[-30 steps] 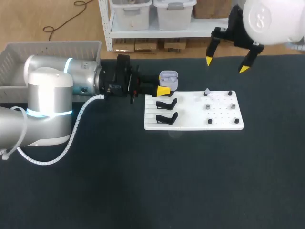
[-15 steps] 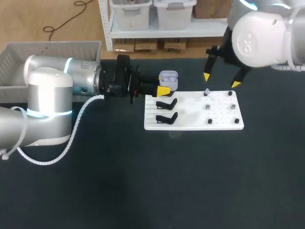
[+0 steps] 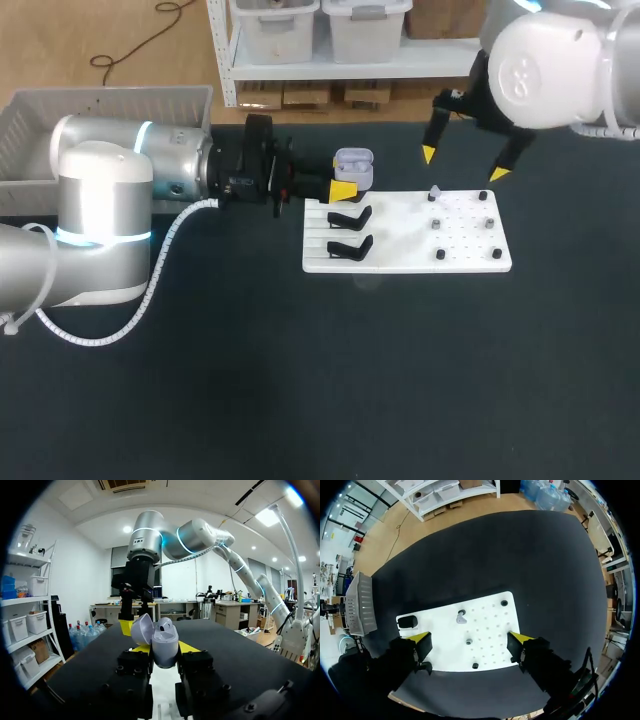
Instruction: Pick up each earbud case from the left stands, insert the matching earbuds, close the lid, and place the case in the box.
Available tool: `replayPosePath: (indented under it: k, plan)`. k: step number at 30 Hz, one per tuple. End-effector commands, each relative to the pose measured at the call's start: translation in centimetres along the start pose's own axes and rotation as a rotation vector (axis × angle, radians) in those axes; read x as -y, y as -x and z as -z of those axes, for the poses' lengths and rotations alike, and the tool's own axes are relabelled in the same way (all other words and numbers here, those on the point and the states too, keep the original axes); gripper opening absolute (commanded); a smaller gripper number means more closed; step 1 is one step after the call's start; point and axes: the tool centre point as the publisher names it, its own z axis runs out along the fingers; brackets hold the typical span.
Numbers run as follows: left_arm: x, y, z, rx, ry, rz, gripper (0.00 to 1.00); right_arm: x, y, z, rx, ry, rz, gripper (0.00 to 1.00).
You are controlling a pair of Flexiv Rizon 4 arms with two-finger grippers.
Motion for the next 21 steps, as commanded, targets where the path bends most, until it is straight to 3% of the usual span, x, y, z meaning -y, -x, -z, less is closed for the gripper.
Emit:
replayPosePath:
  k: [1,8,15,21]
  plan:
    - [0.0,-0.1,0.0,0.002,0.002,-0.002,0.00,0.1,-0.1,0.0,0.003,0.001,-0.001,1.00]
    - [0.0,-0.1,0.0,0.002,0.002,-0.002,0.00,-0.1,0.0,-0.1,-0.005,0.012,-0.001,1.00]
    - [0.0,-0.1,0.0,0.002,0.002,-0.002,0.00,-0.8,0.2,-2.6,-0.076,0.025,-0.009,1.00]
    - [0.0,-0.1,0.0,0.002,0.002,-0.002,0.00,-0.1,-0.4,-3.4,-0.023,0.046,-0.040,1.00]
